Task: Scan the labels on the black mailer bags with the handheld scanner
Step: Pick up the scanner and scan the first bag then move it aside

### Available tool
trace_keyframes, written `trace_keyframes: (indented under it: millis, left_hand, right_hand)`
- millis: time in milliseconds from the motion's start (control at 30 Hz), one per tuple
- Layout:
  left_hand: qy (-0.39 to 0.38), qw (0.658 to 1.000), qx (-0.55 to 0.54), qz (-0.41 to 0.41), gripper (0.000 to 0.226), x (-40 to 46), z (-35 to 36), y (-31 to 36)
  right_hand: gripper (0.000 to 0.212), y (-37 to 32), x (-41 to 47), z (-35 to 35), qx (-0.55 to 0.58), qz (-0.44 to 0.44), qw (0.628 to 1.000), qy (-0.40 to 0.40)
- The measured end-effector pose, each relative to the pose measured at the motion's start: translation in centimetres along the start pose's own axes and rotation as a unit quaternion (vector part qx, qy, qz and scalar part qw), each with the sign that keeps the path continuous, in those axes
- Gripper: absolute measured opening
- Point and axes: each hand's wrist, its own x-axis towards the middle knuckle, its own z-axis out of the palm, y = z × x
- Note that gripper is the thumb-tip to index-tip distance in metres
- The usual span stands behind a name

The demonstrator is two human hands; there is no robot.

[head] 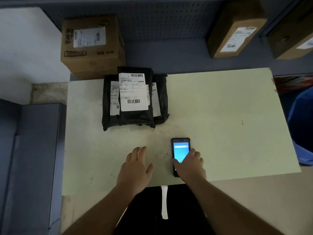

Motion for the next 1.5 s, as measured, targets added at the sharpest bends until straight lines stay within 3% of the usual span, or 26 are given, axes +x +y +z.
trace_keyframes:
  millis: [500, 1067, 1267, 1500]
  left_hand:
    - [-0.009, 0.999, -0.033, -0.025, 0.068, -1.5, 1.7, -2.6]
    - [0.012, 0.998, -0.048, -0.024, 0.069, -1.2, 0.2, -2.2]
    - [0.043, 0.985, -0.143, -0.086, 0.070, -0.1, -1.9, -1.4]
    - [0.120, 0.946, -0.265, -0.140, 0.073, 2.4, -6.0, -1.7]
  right_hand:
    - [0.092, -0.8, 0.0, 3.1, 0.006, 0.056, 0.997, 0.061]
    - [0.083, -0.4, -0.7, 0.1, -0.007, 0.035, 0.999, 0.032]
    - [0.076, -0.2, -1.3, -1.2, -0.009, 0.027, 0.999, 0.015]
    - [0.078, 0.1, -2.4, -2.5, 0.029, 0.002, 1.000, 0.006]
